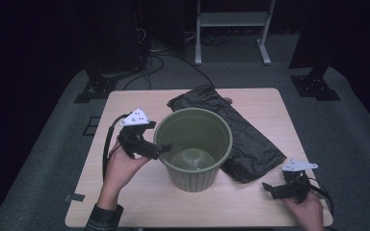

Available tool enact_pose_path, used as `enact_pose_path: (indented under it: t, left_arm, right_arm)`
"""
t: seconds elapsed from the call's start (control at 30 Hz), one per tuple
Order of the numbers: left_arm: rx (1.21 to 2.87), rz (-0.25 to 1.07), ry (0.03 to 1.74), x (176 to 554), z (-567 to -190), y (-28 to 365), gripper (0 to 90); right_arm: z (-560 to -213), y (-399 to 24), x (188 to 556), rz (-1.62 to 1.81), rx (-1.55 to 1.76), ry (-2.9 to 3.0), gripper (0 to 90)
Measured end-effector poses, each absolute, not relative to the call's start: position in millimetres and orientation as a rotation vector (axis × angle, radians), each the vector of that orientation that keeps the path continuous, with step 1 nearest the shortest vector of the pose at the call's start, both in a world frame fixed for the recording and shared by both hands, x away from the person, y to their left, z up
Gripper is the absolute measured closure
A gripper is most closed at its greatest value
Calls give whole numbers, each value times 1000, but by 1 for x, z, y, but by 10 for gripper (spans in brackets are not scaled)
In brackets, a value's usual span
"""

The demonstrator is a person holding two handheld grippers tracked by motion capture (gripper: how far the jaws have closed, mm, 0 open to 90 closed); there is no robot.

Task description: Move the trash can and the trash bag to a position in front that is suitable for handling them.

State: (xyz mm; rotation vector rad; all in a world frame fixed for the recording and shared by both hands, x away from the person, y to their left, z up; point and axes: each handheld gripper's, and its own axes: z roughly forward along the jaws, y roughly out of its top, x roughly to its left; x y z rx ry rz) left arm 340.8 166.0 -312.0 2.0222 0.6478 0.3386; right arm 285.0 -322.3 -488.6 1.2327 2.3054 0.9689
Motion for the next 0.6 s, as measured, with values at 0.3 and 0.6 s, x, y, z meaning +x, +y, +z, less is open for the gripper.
enact_pose_path:
  t: [0.3, 0.6]
  left_arm:
    - [1974, 384, 666, 323, -302, 192, 0]
    - [1982, 410, 688, 301, -312, 212, 0]
  right_arm:
    - [-489, -322, 285, 969, 1232, 2305, 0]
    - [-489, -322, 285, 969, 1232, 2306, 0]
